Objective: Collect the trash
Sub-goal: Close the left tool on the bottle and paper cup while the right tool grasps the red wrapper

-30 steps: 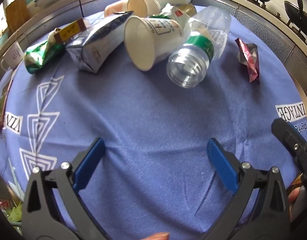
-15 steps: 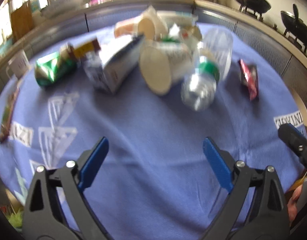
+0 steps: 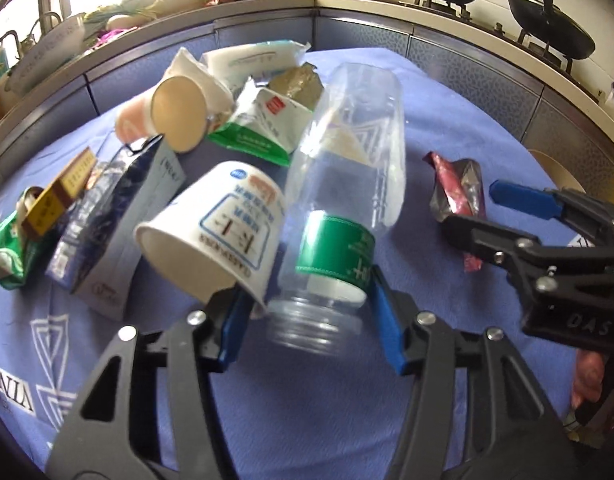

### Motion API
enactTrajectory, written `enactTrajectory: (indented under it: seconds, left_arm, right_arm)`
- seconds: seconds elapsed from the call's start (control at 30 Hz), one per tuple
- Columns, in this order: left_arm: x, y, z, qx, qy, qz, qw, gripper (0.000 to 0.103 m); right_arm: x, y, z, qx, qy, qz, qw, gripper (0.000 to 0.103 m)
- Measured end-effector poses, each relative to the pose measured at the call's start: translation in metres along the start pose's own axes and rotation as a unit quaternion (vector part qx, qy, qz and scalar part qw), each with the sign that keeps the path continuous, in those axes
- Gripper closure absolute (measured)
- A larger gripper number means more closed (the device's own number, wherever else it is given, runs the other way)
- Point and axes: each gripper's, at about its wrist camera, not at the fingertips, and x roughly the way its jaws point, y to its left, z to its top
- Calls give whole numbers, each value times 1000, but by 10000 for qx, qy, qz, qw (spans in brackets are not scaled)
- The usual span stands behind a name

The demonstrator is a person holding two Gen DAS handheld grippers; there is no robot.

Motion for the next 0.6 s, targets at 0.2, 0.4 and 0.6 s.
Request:
enactTrajectory:
  seconds: [0.2, 0.4, 0.6]
  left_arm:
    - [-6, -19, 7, 102, -239, 95, 9996, 61]
    - [-29, -16, 11, -173, -432, -497, 9977, 63]
    - [-32, -66, 32, 321, -520, -1083, 9922, 99]
  right_arm:
    - [5, -19, -4, 227, 31, 304, 9993, 76]
    - [-32, -41, -19, 629, -518, 552, 9952, 77]
    - [-69, -101, -31, 1353, -976, 280, 9856, 77]
